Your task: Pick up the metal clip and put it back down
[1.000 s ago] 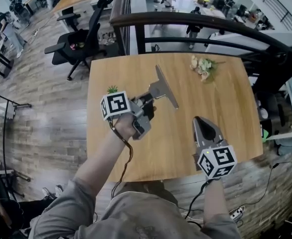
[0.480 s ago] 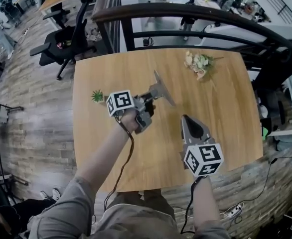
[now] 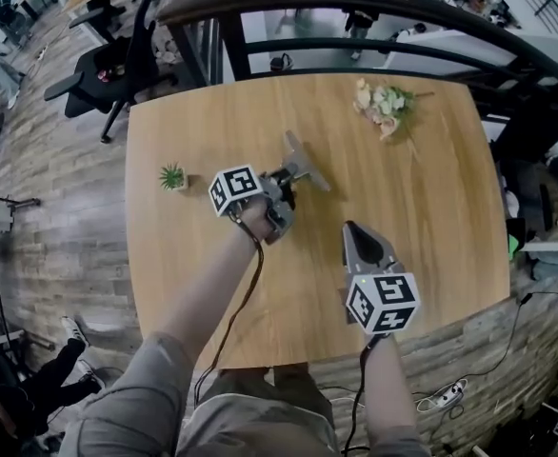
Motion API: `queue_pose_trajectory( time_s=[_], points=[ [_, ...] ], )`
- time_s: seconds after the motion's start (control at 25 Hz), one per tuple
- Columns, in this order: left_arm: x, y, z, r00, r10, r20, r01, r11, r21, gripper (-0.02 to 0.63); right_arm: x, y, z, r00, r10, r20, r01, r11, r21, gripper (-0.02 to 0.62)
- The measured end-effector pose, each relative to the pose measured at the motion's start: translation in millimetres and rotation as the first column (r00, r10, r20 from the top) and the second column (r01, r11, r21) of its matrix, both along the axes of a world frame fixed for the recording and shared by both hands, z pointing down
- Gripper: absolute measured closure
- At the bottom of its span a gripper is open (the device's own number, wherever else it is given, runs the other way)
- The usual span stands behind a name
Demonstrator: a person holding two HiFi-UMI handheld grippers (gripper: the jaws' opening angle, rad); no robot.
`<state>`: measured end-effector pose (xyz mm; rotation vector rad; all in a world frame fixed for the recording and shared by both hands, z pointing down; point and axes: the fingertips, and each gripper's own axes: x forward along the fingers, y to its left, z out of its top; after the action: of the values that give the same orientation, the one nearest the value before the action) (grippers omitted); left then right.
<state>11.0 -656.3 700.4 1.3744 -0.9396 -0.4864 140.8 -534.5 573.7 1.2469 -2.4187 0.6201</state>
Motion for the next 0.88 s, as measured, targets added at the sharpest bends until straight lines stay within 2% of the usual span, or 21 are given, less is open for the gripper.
queue_pose_trajectory(
  time_s=[0.32,0.52,0.76,0.84,0.88],
  points=[
    [10,0,15,0.999,0.029,0.02,-0.029,0.999,-0.021,0.598,12,14,13,1.0,0.005,-0.012,-0.005,0.999,-0.039,0.584],
    [16,3,28,0.996,0.052,0.071,-0.047,0.996,-0.074,0.596,16,19,16,1.0,0.005,-0.007,-0.005,0.999,-0.051,0.584],
    [19,11,35,0.994,0.074,0.076,-0.066,0.992,-0.108,0.583,17,27,15,1.0,0.001,-0.011,-0.002,0.998,-0.057,0.584],
    [18,12,31,0.996,0.063,0.059,-0.057,0.994,-0.095,0.556,18,31,11,1.0,-0.001,-0.009,0.0,0.999,-0.054,0.584],
    [19,12,27,0.997,0.059,0.05,-0.055,0.995,-0.085,0.517,19,33,9,1.0,-0.003,-0.008,0.002,0.999,-0.053,0.584]
  ],
)
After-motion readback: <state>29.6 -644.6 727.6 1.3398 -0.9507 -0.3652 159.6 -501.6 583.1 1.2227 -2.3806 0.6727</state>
